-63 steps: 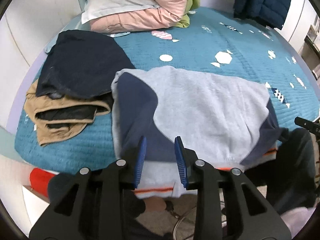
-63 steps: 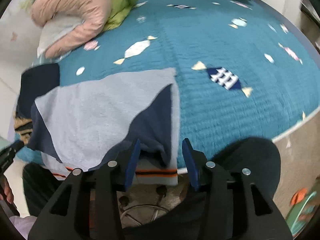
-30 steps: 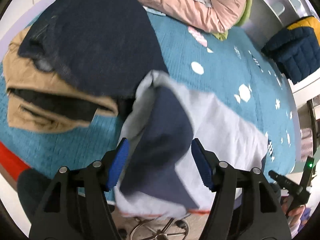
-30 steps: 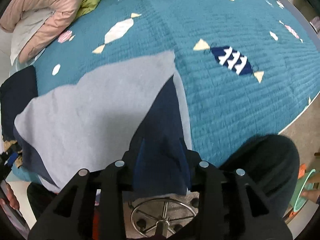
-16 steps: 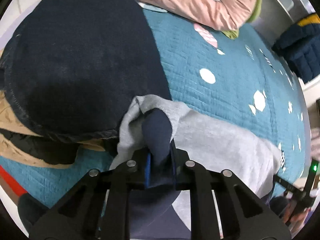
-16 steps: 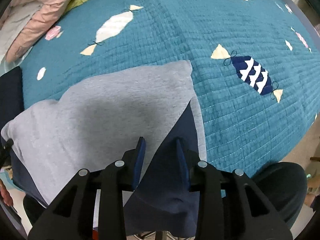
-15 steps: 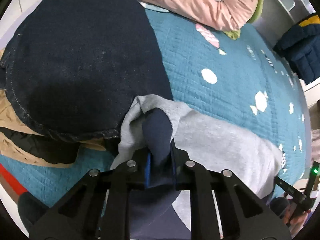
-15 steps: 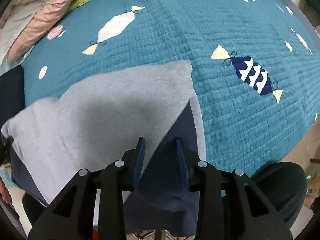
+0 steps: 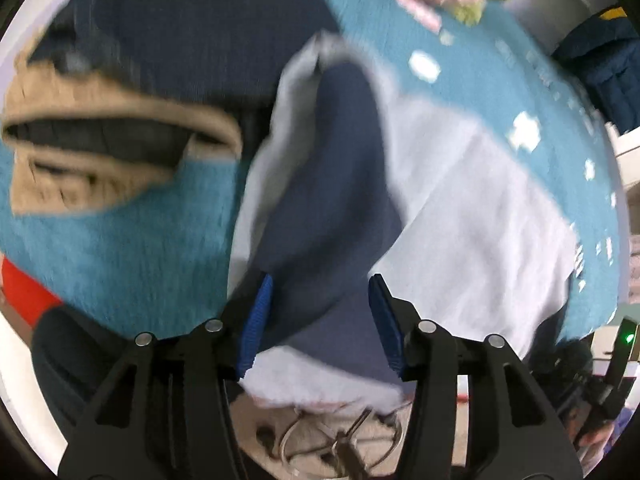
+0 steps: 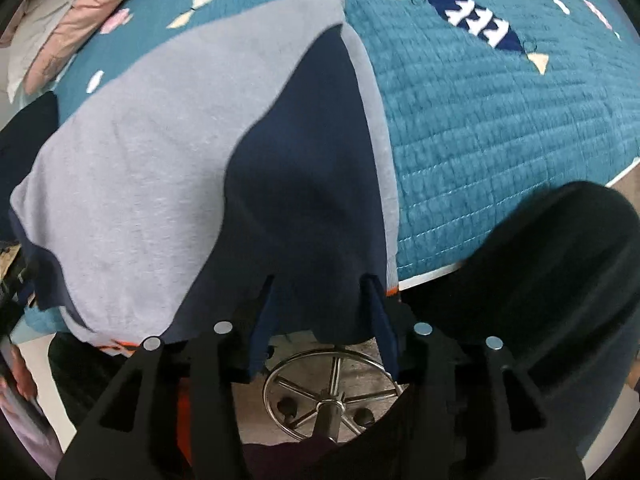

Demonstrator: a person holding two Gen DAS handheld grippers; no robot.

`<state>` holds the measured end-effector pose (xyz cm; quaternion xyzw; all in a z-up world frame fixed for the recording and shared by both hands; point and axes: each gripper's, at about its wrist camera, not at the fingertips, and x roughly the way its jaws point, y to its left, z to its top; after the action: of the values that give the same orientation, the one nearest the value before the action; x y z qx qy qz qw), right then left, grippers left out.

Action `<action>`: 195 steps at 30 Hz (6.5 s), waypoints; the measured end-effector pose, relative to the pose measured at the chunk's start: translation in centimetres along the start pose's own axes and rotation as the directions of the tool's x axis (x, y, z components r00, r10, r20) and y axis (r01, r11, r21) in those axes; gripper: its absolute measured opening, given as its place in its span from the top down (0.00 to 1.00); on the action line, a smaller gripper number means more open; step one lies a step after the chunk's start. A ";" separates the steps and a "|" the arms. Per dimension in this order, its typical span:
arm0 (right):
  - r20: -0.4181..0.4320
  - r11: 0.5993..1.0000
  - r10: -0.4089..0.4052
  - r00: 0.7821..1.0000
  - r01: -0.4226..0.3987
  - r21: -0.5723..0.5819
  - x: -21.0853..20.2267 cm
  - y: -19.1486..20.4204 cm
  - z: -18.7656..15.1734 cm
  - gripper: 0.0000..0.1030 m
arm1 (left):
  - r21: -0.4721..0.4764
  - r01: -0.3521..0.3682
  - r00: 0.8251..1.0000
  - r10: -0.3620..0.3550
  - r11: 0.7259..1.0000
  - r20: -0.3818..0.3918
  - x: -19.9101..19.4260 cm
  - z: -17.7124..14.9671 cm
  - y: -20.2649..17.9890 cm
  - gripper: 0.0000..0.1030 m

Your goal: Fold large clothes

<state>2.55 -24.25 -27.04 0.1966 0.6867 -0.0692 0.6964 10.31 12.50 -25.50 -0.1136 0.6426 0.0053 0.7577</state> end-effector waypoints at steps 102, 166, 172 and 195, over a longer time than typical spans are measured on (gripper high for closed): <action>0.301 0.962 0.167 0.939 -0.088 -0.259 -4.4 4.4 3.9 0.96 | 0.110 -0.115 0.975 0.091 0.987 0.200 -1.4 -0.2 -1.3 0.97; 0.132 0.923 0.354 0.926 -0.369 0.108 0.5 -5.0 3.8 0.20 | 0.139 -0.176 0.958 0.138 0.974 0.251 -4.1 -6.9 -4.5 0.26; 0.136 0.876 0.441 0.887 -0.459 0.148 0.8 -6.3 4.0 0.18 | 0.165 -0.164 0.966 0.125 0.973 0.225 -3.4 -7.0 -5.5 0.26; 0.129 0.877 0.459 0.879 -0.471 0.088 1.3 -5.1 3.6 0.63 | 0.201 -0.140 0.979 0.105 0.969 0.176 -2.4 -7.0 -6.5 0.26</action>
<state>4.12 -30.05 -29.29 0.3925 0.5767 0.0500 0.7148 4.04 5.22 -23.17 0.0089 0.5808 -0.0073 0.8140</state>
